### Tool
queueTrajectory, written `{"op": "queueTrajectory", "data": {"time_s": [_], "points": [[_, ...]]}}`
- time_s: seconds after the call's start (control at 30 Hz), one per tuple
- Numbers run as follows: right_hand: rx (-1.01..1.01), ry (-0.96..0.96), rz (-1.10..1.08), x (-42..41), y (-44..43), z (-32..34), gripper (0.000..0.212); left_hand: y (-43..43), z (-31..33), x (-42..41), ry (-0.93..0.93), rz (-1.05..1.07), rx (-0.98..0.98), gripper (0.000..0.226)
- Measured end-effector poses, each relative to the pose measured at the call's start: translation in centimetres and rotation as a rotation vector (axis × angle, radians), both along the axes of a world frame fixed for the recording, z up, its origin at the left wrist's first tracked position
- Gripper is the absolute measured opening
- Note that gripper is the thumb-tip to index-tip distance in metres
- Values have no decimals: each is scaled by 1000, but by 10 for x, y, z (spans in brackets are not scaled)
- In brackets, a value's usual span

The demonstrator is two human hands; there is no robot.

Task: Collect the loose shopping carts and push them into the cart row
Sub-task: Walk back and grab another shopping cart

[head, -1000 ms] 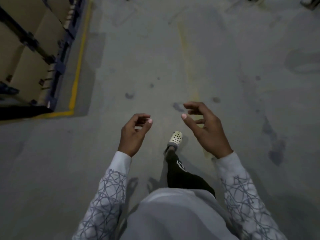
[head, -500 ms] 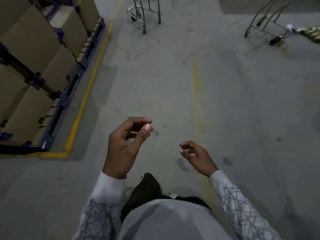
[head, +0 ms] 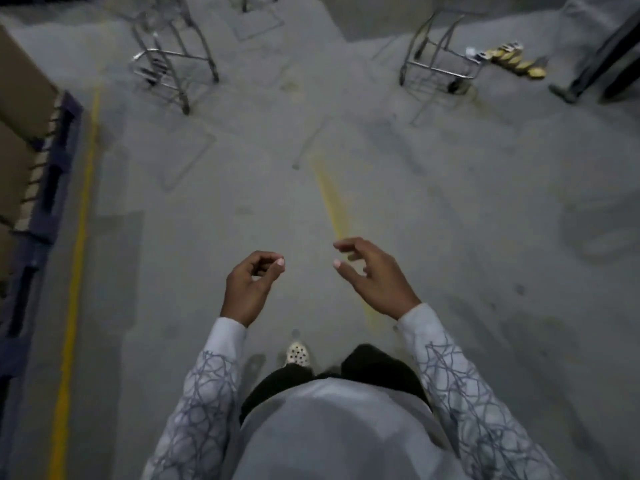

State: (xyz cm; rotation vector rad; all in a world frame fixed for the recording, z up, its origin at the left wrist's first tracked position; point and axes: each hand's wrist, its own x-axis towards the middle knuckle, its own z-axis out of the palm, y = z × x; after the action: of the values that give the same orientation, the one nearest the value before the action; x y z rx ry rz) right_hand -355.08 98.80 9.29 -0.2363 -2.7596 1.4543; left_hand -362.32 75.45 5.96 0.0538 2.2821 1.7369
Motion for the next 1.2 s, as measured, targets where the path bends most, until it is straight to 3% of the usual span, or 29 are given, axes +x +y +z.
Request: {"op": "queueTrajectory", "data": {"time_s": [0.17, 0.37, 0.53, 0.87, 1.0, 1.2], "points": [[235, 254, -94, -104, 62, 64, 39, 69, -6, -129, 4, -177, -109, 27], [196, 307, -176, -217, 148, 73, 47, 170, -26, -254, 23, -275, -126, 66], [213, 322, -188, -306, 232, 85, 52, 262, -16, -355, 94, -323, -193, 61], [218, 374, -215, -462, 379, 128, 54, 403, 18, -516, 40, -327, -94, 66], [230, 323, -277, -531, 438, 97, 55, 462, 25, -581, 57, -380, -84, 71], [197, 131, -343, -652, 531, 10, 59, 561, 55, -704, 256, -480, -85, 67]]}}
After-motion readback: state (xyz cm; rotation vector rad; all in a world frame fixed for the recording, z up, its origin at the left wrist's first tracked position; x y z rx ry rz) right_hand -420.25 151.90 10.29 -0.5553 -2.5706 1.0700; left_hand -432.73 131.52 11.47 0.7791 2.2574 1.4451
